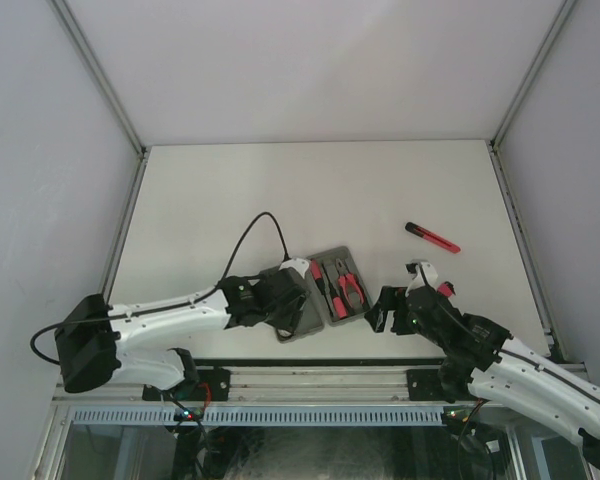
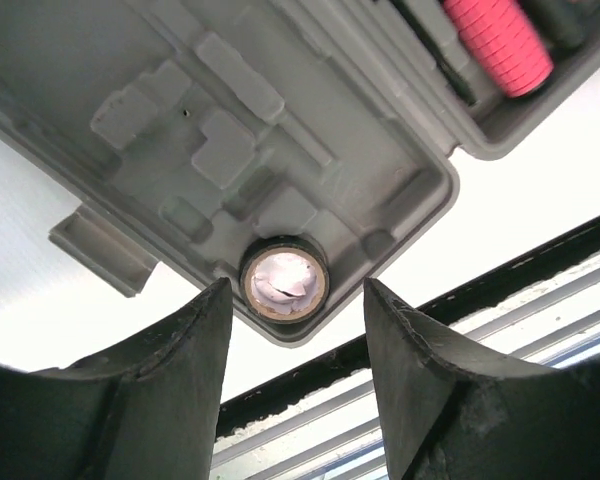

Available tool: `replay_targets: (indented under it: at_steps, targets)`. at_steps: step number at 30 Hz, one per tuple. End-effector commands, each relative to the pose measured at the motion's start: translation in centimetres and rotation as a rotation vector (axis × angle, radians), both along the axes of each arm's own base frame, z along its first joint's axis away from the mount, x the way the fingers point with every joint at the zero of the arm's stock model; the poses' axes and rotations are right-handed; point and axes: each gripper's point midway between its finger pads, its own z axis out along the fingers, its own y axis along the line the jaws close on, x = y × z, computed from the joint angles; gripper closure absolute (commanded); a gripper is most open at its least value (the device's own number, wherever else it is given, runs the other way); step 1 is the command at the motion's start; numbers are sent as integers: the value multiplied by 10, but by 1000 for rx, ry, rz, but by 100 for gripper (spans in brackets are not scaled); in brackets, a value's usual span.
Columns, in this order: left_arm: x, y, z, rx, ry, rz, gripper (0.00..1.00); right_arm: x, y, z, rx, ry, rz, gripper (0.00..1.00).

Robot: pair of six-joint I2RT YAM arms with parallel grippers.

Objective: Sort the tools into containers
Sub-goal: Place the engineering item in the storage box, then adjust the engineering item in the storage box.

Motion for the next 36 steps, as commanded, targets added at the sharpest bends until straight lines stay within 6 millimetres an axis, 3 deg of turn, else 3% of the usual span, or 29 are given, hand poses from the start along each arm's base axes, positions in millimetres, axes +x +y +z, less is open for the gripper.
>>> replay_targets:
  at_steps: [1,11,14,20,23,36]
  targets:
    - [18,-19,45,-156,-126,18,41,13,8,16,63,-65,-20,20]
    - [38,-11,96,-324,-310,71,44,34,2,36,93,-167,-64,18]
    - [43,-2,100,-315,-359,87,42,37,6,37,135,-138,-53,17]
    - [44,10,89,-275,-316,106,43,36,25,37,181,-92,21,18]
    - [40,4,87,-340,-295,76,44,33,42,39,215,-83,81,23]
    - [29,3,43,-423,-155,37,54,6,133,38,314,9,206,43]
